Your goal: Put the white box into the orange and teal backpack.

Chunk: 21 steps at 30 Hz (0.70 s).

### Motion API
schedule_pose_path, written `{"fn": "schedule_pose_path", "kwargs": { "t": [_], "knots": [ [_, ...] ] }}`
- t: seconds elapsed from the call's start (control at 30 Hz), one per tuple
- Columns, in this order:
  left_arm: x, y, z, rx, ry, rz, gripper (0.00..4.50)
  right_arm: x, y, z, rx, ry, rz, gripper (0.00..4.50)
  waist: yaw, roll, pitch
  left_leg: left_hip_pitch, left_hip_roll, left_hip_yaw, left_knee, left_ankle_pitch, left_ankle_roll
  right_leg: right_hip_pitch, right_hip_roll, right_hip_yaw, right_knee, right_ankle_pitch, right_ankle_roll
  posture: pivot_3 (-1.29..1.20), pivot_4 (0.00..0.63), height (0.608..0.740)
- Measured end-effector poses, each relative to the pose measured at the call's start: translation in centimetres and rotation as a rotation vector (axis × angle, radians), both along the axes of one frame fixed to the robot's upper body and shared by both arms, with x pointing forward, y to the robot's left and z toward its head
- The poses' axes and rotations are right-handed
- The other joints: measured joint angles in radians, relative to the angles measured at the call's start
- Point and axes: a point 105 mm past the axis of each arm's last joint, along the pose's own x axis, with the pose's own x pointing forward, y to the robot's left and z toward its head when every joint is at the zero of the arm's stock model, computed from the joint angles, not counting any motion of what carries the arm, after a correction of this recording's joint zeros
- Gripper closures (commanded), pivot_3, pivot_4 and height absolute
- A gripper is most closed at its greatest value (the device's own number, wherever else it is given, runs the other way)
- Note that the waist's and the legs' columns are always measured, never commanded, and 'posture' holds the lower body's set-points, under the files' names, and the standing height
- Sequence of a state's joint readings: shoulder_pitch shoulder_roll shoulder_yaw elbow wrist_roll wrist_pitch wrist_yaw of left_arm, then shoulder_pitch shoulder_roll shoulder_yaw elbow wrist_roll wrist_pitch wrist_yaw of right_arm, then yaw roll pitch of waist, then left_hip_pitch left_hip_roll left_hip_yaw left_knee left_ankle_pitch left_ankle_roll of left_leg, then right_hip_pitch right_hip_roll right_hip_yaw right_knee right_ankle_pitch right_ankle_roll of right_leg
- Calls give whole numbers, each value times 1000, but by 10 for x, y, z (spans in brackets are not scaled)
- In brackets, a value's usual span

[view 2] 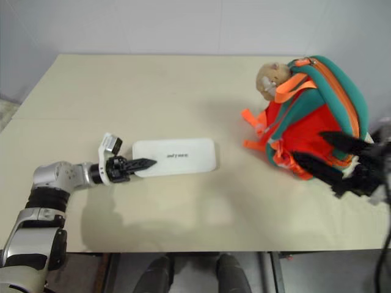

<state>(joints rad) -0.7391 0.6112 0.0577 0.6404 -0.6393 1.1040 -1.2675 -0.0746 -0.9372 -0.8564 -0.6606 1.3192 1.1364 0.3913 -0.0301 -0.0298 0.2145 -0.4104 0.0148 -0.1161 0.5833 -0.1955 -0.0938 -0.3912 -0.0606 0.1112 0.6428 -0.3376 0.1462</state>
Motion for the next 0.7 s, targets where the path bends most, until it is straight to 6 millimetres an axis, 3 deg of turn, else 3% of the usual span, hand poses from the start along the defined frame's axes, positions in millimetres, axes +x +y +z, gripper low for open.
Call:
{"fn": "schedule_pose_path", "kwargs": {
  "t": [0.13, 0.33, 0.5, 0.7],
  "knots": [
    [-2, 3, 2, 10, -7, 8, 3020, 30, 8, -9, 34, -10, -57, 21, -1, 0, 0, 0, 0, 0, -1, 0, 0, -1, 0, 0, 1, 0, 0, 0, 150, 740],
    [-10, 17, 0, 23, 9, 52, 3020, 82, -17, -26, -34, -11, -246, 21, -1, 1, 0, 0, 0, 0, -2, 0, 0, -2, 0, 0, 1, 0, 0, 0, 150, 740],
    [-11, 20, 3, 28, 0, 68, 3020, 108, -2, -19, -30, -46, -211, 21, -1, 1, 0, 0, 0, 0, -2, 0, 0, -2, 0, 0, 1, 0, 0, 0, 150, 740],
    [-11, 19, 9, 22, -16, 74, 3020, 128, 14, -33, 61, -16, -195, 21, -1, 1, 0, 0, 0, 0, -3, 0, 0, -2, 0, 0, 1, 0, 0, 0, 150, 740]
  ]
}}
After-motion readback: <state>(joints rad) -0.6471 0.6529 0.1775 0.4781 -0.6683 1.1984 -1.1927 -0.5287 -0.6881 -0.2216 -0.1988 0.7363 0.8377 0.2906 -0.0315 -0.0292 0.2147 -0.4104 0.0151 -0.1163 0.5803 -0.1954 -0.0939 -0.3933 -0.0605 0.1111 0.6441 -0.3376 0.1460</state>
